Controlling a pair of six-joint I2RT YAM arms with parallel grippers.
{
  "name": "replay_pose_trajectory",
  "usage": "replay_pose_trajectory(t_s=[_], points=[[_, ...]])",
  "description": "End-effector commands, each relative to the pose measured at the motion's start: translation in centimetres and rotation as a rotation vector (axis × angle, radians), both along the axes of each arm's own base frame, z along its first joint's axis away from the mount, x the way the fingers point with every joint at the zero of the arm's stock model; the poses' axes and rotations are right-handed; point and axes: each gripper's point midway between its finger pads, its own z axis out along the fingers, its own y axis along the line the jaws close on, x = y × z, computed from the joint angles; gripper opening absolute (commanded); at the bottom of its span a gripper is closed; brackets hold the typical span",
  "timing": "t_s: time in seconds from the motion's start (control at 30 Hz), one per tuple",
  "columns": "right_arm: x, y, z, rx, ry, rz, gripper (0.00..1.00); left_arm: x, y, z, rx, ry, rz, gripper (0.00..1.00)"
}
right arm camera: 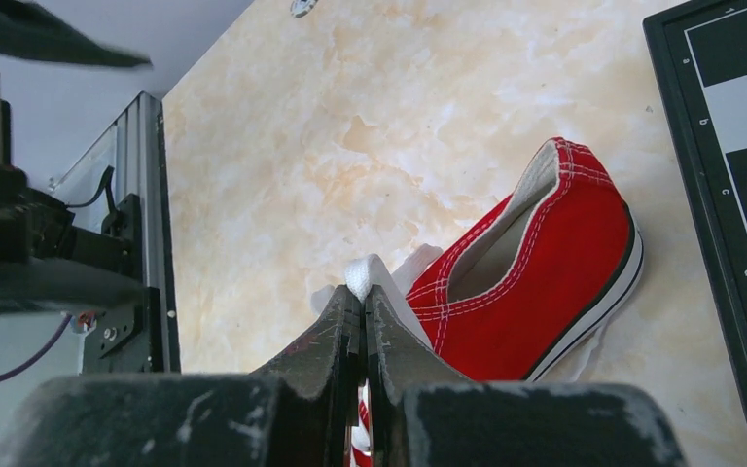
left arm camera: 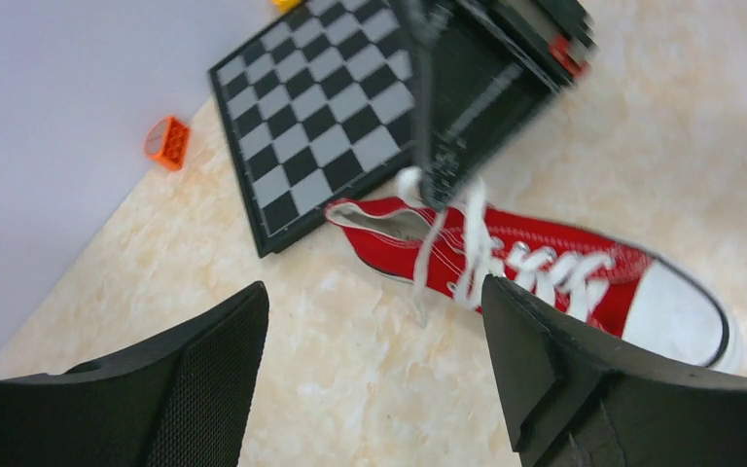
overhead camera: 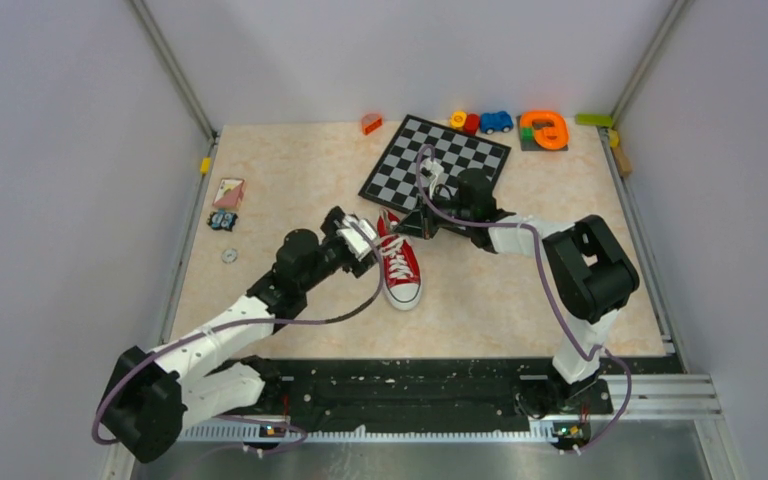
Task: Tie the shoes
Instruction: Wrap the shoelace around the shoelace.
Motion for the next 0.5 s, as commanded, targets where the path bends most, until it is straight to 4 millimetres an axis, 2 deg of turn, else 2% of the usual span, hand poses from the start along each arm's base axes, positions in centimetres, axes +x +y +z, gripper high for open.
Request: replay_pose_trajectory(t_s=[0.0, 0.03, 0.1, 0.2, 0.3, 0.4, 0.47], points=[[-0.3, 0.9, 3.2, 0.05, -0.122, 0.052, 0.0, 2.1, 1.8, 6.4, -0.468, 0.075, 0.274, 0.84], [-0.3, 0.9, 3.3, 0.051, -0.124, 0.053, 0.0, 2.0, 1.0, 6.3, -0.454, 0.113, 0.223, 0.81], [-0.3, 0.9, 3.4, 0.053, -0.125, 0.056, 0.0, 2.4, -0.2, 5.9, -0.428, 0.188, 0.154, 0.68], [-0.4, 1.0, 3.4, 0.053, -0.124, 0.059, 0.0, 4.0, -0.4, 5.0, -0.422, 0.294, 0.105, 0.51], [-0.5, 1.0, 3.4, 0.05, -0.124, 0.064, 0.0, 4.8, -0.8, 4.3, -0.426, 0.31, -0.003, 0.49], [-0.6, 1.0, 3.4, 0.047, -0.125, 0.067, 0.0, 4.6, -2.1, 3.9, -0.391, 0.281, -0.14, 0.49], [-0.7, 1.0, 3.3, 0.047, -0.121, 0.074, 0.0, 4.6, -2.8, 3.5, -0.359, 0.267, -0.214, 0.46]])
